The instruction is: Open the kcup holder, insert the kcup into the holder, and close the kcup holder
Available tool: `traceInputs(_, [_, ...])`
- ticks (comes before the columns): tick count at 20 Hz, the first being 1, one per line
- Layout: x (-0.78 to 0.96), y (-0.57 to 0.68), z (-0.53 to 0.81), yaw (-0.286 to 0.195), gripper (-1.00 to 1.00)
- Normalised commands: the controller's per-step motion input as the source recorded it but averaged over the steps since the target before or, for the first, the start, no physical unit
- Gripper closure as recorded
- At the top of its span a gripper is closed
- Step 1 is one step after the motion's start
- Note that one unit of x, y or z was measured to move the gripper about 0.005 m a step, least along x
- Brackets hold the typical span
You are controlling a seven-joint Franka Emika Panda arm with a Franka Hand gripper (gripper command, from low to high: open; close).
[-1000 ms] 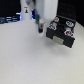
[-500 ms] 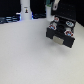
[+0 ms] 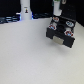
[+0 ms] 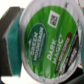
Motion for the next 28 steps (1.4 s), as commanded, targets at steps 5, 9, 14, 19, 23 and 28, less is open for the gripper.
traceInputs(5, [0.0, 0.48, -0.01, 0.117, 1.0])
traceInputs(9, [0.0, 0.47, -0.09, 0.126, 1.0])
traceInputs(14, [0.01, 0.44, -0.17, 0.138, 1.0])
traceInputs(19, [0.02, 0.35, -0.33, 0.137, 1.0])
traceInputs(23, [0.0, 0.15, -0.35, 0.1, 1.0])
traceInputs(28, [-0.01, 0.03, -0.29, 0.09, 1.0])
